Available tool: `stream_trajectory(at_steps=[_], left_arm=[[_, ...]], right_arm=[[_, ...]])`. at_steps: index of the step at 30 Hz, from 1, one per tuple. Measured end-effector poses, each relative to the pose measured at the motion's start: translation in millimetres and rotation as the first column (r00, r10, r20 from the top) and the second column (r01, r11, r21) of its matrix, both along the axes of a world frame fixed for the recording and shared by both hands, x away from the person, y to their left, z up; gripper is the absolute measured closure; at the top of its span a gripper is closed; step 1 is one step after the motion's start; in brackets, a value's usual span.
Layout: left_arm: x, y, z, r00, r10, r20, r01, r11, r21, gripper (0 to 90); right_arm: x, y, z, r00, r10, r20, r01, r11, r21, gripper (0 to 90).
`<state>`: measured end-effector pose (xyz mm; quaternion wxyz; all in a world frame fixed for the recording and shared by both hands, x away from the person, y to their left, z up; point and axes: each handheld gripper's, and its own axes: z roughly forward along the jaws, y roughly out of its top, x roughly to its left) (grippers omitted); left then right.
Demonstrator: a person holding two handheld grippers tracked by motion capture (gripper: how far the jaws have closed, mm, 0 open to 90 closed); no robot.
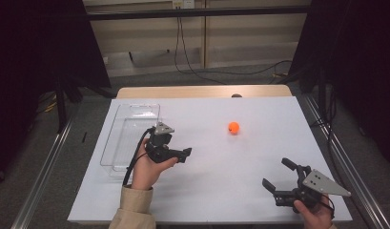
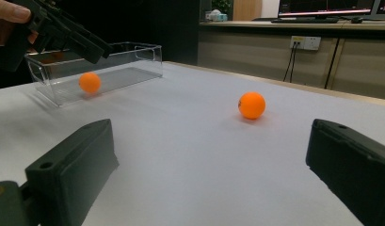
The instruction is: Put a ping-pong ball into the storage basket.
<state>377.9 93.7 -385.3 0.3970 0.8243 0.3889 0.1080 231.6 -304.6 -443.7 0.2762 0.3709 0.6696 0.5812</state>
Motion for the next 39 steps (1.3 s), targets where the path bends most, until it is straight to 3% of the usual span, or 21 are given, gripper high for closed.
stream_trajectory(at_steps=[5, 39], left_arm=[[0.8, -5.3, -2.0, 1.0, 0.001, 0.005, -0.001, 0.9999, -0.012, 11.7], [2.8, -40.1, -15.2, 0.9987, -0.047, 0.02, 0.047, 0.9988, 0.012, 11.4]], right_arm=[[-0.4, -0.9, -0.1, 1.0, -0.001, -0.002, 0.001, 1.0, 0.001, 1.5], [-1.3, -1.7, -0.1, 1.0, -0.001, -0.001, 0.001, 1.0, 0.004, 1.5]])
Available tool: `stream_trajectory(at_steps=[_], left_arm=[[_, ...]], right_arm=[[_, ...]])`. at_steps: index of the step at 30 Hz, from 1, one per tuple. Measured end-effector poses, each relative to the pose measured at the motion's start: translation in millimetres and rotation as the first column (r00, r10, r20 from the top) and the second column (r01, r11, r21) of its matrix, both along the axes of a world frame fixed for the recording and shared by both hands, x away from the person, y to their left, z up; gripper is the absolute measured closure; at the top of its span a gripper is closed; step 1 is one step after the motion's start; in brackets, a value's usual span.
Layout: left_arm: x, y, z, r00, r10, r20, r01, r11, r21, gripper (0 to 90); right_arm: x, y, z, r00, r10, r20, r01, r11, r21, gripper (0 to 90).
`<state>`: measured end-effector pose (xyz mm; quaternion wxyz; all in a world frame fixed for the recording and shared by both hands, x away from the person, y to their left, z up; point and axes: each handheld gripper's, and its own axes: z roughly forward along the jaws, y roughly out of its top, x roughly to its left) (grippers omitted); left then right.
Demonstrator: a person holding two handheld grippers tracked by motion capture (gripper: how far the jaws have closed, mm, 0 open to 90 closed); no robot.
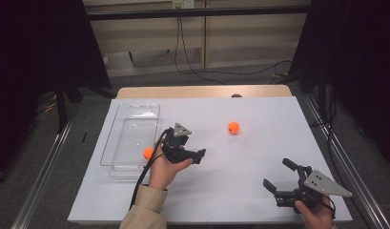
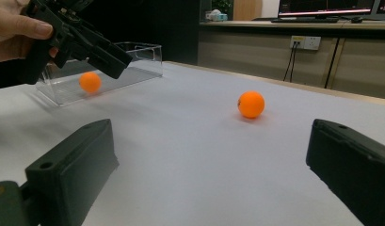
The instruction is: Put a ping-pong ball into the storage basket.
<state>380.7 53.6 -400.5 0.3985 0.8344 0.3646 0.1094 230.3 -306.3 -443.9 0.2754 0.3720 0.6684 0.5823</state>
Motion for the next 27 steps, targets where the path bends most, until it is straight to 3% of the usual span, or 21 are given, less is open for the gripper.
stream_trajectory(at_steps=[27], left_arm=[[2.6, -14.0, -8.3, 0.9992, -0.014, 0.038, 0.015, 0.9999, -0.006, 10.4]], right_arm=[[0.0, -0.3, 0.0, 1.0, 0.003, 0.0, -0.003, 1.0, -0.002, 1.5]])
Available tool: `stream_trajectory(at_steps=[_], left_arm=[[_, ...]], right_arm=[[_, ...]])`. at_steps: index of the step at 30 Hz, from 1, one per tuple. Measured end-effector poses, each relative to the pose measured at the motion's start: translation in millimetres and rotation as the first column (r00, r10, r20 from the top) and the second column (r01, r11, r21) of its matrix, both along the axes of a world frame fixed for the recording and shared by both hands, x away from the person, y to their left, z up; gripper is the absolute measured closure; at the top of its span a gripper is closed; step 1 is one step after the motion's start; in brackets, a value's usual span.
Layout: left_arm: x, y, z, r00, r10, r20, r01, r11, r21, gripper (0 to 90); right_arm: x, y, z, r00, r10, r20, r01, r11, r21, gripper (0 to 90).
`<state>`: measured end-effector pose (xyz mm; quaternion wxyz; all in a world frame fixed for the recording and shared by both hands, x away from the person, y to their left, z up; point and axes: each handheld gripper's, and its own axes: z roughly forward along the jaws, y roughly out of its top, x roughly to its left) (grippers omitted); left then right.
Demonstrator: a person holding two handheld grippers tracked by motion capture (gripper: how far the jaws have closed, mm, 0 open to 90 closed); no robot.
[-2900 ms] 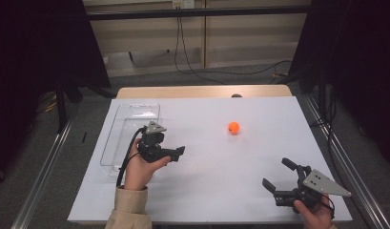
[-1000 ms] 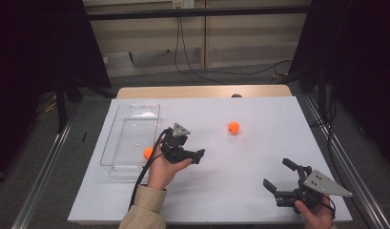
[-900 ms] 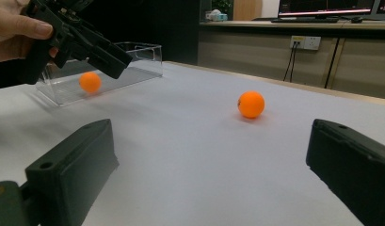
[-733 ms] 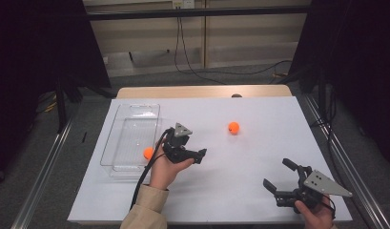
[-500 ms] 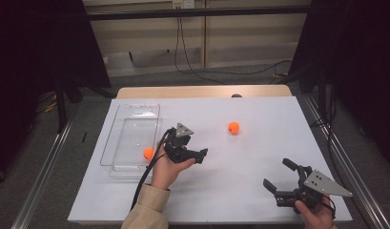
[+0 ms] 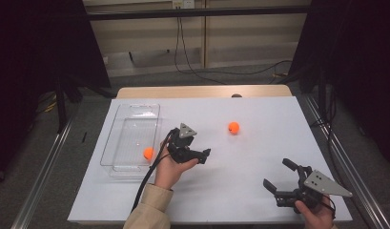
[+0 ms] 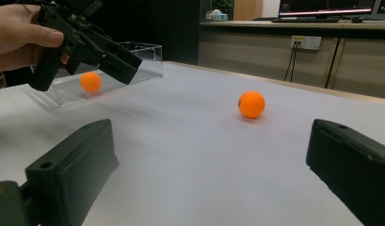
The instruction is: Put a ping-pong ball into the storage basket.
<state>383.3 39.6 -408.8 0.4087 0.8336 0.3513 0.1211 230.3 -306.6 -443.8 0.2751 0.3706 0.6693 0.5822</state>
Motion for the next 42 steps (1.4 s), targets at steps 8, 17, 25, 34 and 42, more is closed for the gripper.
stream_trajectory(at_steps=[8, 17, 25, 34, 42], left_arm=[[0.7, -4.2, -2.7, 0.9999, -0.011, 0.004, 0.011, 0.9999, 0.006, 10.2], [2.8, -7.1, -4.9, 0.9999, -0.009, 0.004, 0.01, 0.9998, -0.015, 10.0], [2.8, -10.2, -5.2, 0.9999, -0.015, 0.007, 0.015, 0.9997, -0.02, 10.0], [4.5, -16.4, -5.9, 0.9998, -0.015, 0.014, 0.016, 0.9996, -0.024, 9.8], [6.0, -19.8, -7.2, 0.9997, -0.017, 0.017, 0.017, 0.9997, -0.02, 9.5]], right_arm=[[-0.1, -0.1, 0.1, 1.0, 0.0, 0.0, 0.0, 1.0, 0.001, 1.4], [0.1, -0.4, 0.0, 1.0, 0.001, 0.001, -0.001, 1.0, -0.002, 1.4], [0.1, -0.3, 0.1, 1.0, 0.001, 0.0, -0.001, 1.0, 0.0, 1.4], [0.1, -0.5, 0.0, 1.0, 0.002, -0.001, -0.002, 1.0, 0.001, 1.4], [-0.1, -0.7, -0.1, 1.0, 0.002, -0.003, -0.002, 1.0, 0.001, 1.4]])
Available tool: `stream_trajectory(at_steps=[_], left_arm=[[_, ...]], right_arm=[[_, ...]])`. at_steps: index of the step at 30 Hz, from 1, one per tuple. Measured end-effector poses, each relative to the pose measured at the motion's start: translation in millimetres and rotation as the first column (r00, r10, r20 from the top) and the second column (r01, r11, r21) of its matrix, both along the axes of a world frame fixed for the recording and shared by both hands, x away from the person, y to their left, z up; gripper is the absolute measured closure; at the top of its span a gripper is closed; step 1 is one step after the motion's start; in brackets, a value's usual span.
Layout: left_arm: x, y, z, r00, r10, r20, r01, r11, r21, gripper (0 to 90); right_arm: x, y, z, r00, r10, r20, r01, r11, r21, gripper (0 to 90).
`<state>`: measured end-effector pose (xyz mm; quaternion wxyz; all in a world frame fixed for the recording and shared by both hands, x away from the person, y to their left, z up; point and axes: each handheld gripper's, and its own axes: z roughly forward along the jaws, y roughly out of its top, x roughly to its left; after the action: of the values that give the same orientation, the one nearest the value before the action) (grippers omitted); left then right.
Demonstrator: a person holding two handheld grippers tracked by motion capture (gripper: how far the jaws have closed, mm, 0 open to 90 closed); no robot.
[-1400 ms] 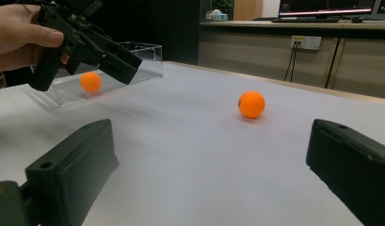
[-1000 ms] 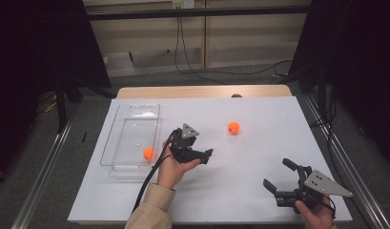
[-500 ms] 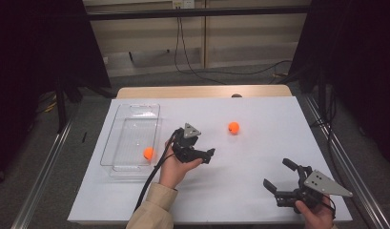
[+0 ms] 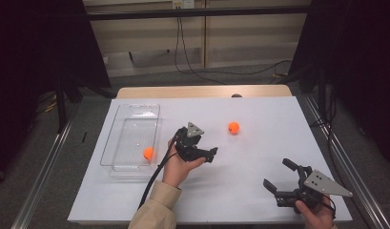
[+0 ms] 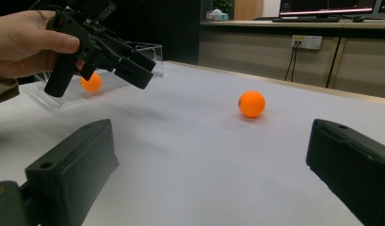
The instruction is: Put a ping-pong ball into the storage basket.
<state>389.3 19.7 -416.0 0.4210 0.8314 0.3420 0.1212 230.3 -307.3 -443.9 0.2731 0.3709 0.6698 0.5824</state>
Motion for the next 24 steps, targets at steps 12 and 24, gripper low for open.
stream_trajectory(at_steps=[12, 24], left_arm=[[2.1, -4.4, -2.3, 1.0, 0.006, 0.005, -0.006, 1.0, -0.006, 9.3], [4.4, -9.2, -4.5, 1.0, 0.003, 0.008, -0.002, 1.0, -0.004, 9.3]], right_arm=[[0.4, 0.3, -0.2, 1.0, 0.002, 0.003, -0.002, 1.0, -0.003, 1.4], [0.4, 0.8, -0.2, 1.0, 0.004, 0.001, -0.004, 1.0, -0.003, 1.4]])
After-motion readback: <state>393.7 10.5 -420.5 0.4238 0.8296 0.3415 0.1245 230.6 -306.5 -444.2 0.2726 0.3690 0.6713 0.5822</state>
